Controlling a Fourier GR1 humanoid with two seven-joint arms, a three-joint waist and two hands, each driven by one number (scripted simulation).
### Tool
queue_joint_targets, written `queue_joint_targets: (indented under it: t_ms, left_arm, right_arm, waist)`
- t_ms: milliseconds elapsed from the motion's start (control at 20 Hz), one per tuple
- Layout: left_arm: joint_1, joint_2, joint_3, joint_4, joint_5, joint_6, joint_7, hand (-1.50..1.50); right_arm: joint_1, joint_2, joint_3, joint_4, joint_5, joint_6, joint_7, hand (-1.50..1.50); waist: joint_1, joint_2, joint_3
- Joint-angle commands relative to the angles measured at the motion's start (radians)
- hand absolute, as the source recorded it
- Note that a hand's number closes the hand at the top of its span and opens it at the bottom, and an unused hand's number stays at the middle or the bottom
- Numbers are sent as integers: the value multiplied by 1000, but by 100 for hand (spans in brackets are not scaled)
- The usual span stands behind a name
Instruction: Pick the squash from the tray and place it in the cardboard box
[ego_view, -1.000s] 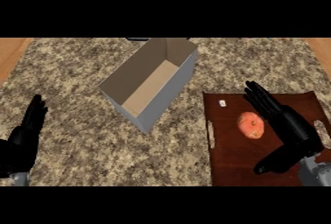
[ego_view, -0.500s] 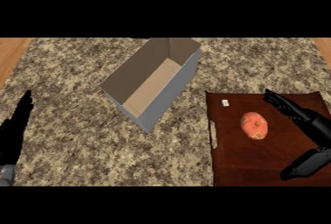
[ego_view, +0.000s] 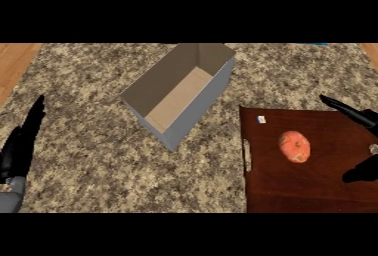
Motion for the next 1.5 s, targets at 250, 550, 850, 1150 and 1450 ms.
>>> queue_joint_targets:
  t_ms: [250, 550, 850, 1150, 1450]
  left_arm:
    - [-37, -20, -2, 56, -23, -12, 2, 0]
    - [-79, -25, 26, 125, -47, -9, -13, 0]
    - [-4, -33, 77, 102, -41, -42, -54, 0]
    - [8, -30, 115, 85, -49, -81, -34, 0]
    - [-35, -77, 110, 95, -102, -71, -8, 0]
  right_arm:
    - [-239, 0, 207, 188, 338, -25, -98, -150]
    - [-337, 66, 306, 334, 478, -9, -118, -150]
    - [-370, 150, 303, 379, 575, -40, -66, -150]
    - [-381, 218, 285, 423, 650, -73, -59, -150]
    - [-396, 237, 226, 408, 662, -25, -60, -150]
  waist:
    - [7, -6, -4]
    - [-15, -9, -5]
    - [-33, -18, -6]
    - [-37, -20, -6]
    - [-44, -21, -6]
